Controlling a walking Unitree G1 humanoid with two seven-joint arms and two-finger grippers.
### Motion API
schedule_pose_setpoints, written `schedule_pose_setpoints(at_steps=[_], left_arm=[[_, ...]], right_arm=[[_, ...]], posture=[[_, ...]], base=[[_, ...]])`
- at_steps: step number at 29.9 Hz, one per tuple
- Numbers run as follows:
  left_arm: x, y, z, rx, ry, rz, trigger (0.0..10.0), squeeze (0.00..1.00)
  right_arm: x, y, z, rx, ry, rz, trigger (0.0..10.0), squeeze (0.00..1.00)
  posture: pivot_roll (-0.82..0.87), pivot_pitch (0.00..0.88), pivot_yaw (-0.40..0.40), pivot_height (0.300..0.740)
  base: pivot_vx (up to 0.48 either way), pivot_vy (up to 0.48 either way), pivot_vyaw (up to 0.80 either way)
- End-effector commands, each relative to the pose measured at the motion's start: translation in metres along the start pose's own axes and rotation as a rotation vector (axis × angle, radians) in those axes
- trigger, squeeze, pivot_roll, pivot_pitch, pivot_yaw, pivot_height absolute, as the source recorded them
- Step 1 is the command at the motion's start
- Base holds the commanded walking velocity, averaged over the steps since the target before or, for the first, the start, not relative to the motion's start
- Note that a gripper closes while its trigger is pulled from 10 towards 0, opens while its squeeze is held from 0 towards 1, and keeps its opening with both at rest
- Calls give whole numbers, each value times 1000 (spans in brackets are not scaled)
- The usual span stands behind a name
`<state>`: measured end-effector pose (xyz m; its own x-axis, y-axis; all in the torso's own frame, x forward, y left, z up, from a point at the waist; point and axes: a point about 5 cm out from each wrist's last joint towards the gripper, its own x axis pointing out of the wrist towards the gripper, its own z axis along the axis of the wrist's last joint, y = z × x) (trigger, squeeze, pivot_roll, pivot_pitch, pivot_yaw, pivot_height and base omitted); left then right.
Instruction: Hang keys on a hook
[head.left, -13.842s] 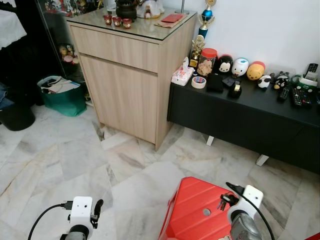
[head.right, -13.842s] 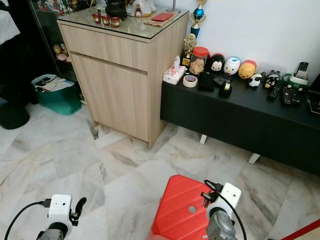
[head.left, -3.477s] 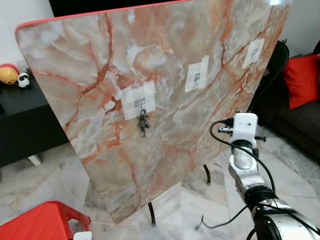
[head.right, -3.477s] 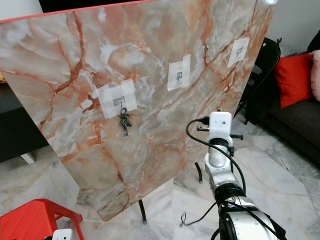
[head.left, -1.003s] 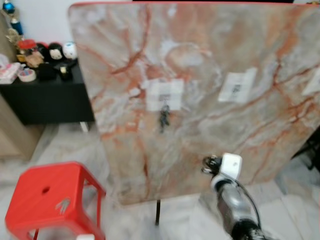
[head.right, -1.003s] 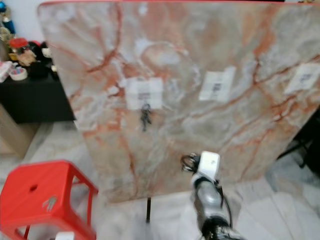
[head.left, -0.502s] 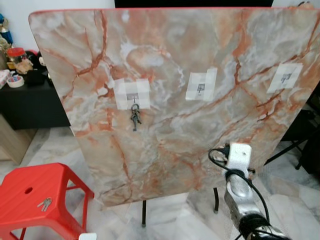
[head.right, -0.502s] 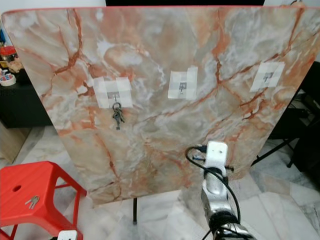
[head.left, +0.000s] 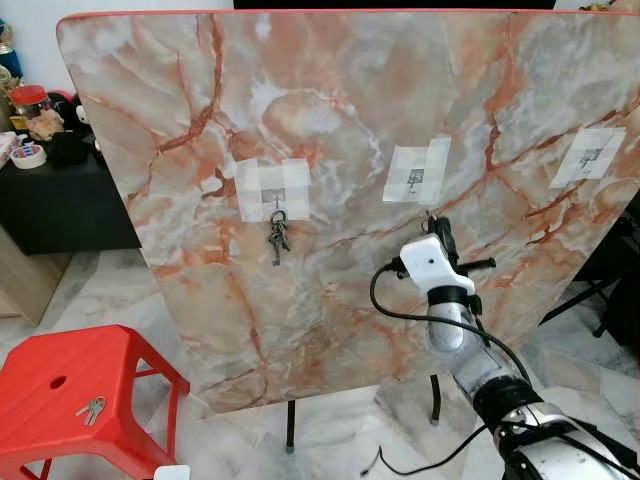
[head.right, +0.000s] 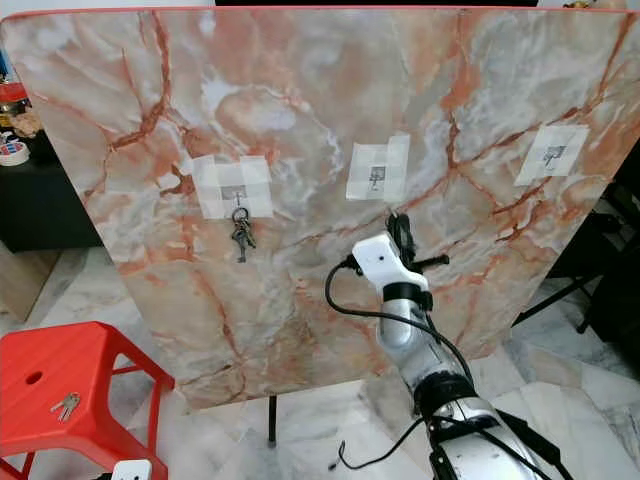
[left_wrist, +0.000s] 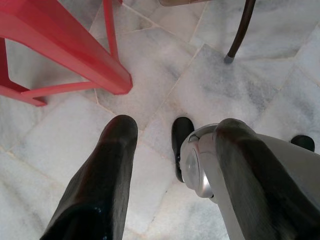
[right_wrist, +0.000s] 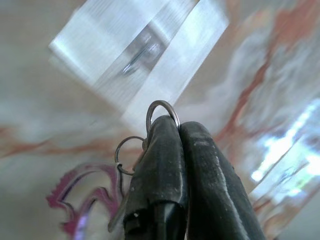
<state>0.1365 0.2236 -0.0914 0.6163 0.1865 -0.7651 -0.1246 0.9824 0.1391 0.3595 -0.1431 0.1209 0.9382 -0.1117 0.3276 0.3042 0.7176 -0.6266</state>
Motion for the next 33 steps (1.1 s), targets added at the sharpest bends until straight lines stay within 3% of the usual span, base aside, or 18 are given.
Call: schedule_pose_setpoints(at_steps=[1,7,13,21,33], left_arm=[[-1,4,-3,-9,11,9,10000,0],[-1,5,-3,-14,14,12,10000,0],[-1,5,-3,-15,15,13,10000,0],[0,3,-1,-15,11,10,10000,0],[1,0,2,-19,5,9,10000,0]], right_arm=[[6,-2,6,-47,-36,-21,10000,0],[12,-5,14,-76,-77,-63,10000,0],[12,1,18,-96,-105,-20,10000,0],[16,5,19,-93,-76,43,10000,0],[28,0,30,-79,-89,23,10000,0]], posture=[[75,0,-68,740],[75,0,-67,740],[74,0,-65,740],[77,0,-65,740],[80,0,-66,740]], base=[[0,0,0],[0,0,0],[0,0,0],[0,0,0],[0,0,0]])
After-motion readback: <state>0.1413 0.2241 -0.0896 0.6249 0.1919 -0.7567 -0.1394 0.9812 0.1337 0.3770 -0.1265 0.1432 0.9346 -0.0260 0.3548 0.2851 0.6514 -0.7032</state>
